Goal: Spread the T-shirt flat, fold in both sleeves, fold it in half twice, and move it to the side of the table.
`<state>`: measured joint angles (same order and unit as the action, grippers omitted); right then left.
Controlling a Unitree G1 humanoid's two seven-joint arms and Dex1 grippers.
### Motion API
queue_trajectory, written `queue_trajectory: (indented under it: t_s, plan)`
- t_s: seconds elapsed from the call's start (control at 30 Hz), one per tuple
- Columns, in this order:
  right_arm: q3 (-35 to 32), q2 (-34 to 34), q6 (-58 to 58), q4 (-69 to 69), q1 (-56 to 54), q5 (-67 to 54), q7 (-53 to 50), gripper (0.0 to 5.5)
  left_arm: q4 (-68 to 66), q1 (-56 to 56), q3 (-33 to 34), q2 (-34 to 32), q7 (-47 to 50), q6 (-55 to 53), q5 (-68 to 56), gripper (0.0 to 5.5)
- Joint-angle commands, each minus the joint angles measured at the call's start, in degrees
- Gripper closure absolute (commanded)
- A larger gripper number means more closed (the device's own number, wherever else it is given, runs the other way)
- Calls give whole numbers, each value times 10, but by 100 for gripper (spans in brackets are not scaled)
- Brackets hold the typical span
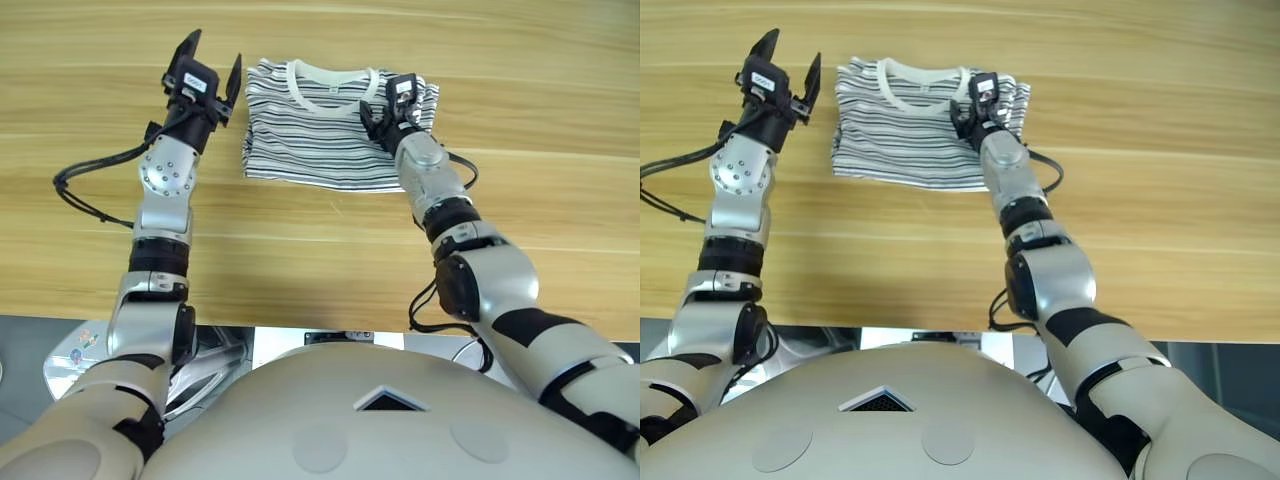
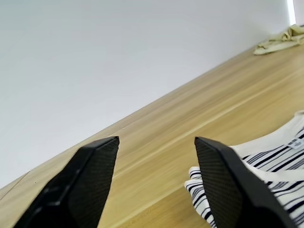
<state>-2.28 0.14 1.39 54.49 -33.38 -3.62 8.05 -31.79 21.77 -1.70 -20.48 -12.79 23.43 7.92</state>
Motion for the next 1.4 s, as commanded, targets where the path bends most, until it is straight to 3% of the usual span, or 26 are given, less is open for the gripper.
queue_trajectory:
  t_s: [0.03,0.23,0.33,0.5,0.63,0.8,1.03,1.2,1.4]
  plan:
    - [-17,-30,-109,-160,143,-23,8,261,-33,19,-12,-1,4,2,18,254]
    - [100,-73,-112,-371,245,58,63,261,-160,100,-102,-2,-14,45,116,254]
    - [94,-44,-30,-411,244,29,66,261,-273,199,-137,21,-33,57,144,254]
    - [80,5,29,-596,296,-115,122,261,-358,286,-99,72,-90,81,80,254]
    - [87,-7,-3,-709,332,-167,136,261,-411,308,-137,86,-124,38,117,254]
    - [78,-24,-34,-759,346,-191,130,261,-460,301,-175,83,-68,-91,175,254]
    - [83,-32,-44,-755,361,-175,121,261,-455,217,-126,45,-106,-111,125,254]
    - [75,-45,-52,-745,387,-144,96,261,-366,113,-5,22,-141,-152,-20,254]
    - [92,-64,-59,-716,429,-89,80,261,131,-263,60,20,-96,-346,-107,254]
